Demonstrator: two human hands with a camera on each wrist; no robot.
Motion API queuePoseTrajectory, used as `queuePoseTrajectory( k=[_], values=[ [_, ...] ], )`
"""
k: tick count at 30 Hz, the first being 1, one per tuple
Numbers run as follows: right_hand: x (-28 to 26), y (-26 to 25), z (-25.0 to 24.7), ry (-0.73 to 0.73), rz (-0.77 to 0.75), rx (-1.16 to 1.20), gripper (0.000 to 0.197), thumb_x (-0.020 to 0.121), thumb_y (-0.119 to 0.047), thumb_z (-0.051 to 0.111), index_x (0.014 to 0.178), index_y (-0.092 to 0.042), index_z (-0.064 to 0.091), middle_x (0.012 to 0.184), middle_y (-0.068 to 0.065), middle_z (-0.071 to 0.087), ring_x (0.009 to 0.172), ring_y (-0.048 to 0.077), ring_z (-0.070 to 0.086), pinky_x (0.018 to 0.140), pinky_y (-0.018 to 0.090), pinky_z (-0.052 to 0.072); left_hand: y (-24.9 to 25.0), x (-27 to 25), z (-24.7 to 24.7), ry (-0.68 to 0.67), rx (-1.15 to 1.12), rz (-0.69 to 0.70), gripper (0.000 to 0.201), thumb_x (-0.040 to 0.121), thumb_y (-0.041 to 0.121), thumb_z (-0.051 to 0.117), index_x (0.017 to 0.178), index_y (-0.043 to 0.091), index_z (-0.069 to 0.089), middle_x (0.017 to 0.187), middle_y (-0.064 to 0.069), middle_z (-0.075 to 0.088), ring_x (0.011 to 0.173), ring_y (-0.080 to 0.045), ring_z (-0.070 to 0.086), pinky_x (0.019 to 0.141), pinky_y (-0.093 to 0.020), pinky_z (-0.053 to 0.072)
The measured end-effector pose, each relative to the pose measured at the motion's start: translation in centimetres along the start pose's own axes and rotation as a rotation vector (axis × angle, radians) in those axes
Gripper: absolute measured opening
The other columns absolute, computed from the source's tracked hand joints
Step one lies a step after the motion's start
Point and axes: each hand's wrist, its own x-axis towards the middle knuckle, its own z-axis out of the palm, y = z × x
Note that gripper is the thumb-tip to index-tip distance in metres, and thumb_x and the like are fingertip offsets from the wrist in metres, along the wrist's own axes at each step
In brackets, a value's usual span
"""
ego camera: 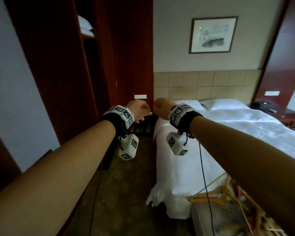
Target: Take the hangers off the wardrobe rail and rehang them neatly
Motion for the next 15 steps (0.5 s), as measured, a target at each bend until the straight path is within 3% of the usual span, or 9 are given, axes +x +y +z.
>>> queuePoseTrajectory(
  k=[2, 4, 7, 10, 15],
  values=[
    [0.3, 3.3, 0.6, 0.004, 0.052, -0.010, 0.022, 0.098, -0.021, 0.044, 0.096, -0.009, 0.062, 0.097, 0.009, 0.060, 0.089, 0.025, 0.056, 0.072, 0.029, 0.042, 0.8, 2.9, 2.7, -0.088, 0.001, 0.020, 0.018, 0.091, 0.023, 0.058, 0.107, 0.019, 0.066, 0.095, -0.003, 0.070, 0.082, -0.020, 0.071, 0.063, -0.033, 0.060],
    [0.7, 6.7, 1.1, 0.000, 0.115, -0.013, 0.026, 0.099, -0.020, 0.044, 0.111, -0.007, 0.063, 0.108, 0.009, 0.061, 0.097, 0.027, 0.057, 0.076, 0.028, 0.043, 1.7, 5.7, 5.5, -0.180, 0.000, 0.033, 0.020, 0.091, 0.022, 0.056, 0.108, 0.018, 0.066, 0.099, -0.009, 0.070, 0.088, -0.026, 0.071, 0.069, -0.038, 0.060],
    [1.3, 11.7, 2.4, -0.012, 0.247, 0.020, 0.030, 0.096, -0.026, 0.047, 0.119, -0.012, 0.062, 0.119, 0.008, 0.063, 0.106, 0.029, 0.058, 0.083, 0.031, 0.047, 3.1, 9.3, 9.9, -0.316, -0.003, 0.059, 0.017, 0.091, 0.021, 0.056, 0.105, 0.016, 0.063, 0.104, -0.017, 0.068, 0.092, -0.034, 0.069, 0.062, -0.033, 0.056],
    [1.1, 16.4, 3.8, -0.010, 0.378, 0.055, 0.029, 0.091, -0.032, 0.051, 0.116, -0.022, 0.061, 0.121, 0.005, 0.064, 0.107, 0.028, 0.059, 0.092, 0.038, 0.050, 4.5, 12.2, 14.2, -0.424, -0.014, 0.085, 0.016, 0.091, 0.022, 0.057, 0.106, 0.018, 0.062, 0.106, -0.018, 0.067, 0.087, -0.029, 0.067, 0.057, -0.027, 0.052],
    [-1.6, 23.6, 5.6, -0.027, 0.558, 0.107, 0.030, 0.091, -0.030, 0.054, 0.119, -0.022, 0.062, 0.122, 0.006, 0.062, 0.111, 0.028, 0.058, 0.094, 0.038, 0.049, 7.6, 15.4, 20.9, -0.526, -0.064, 0.175, 0.016, 0.092, 0.016, 0.056, 0.107, 0.017, 0.063, 0.097, -0.003, 0.065, 0.077, -0.019, 0.064, 0.058, -0.026, 0.053]
  ],
)
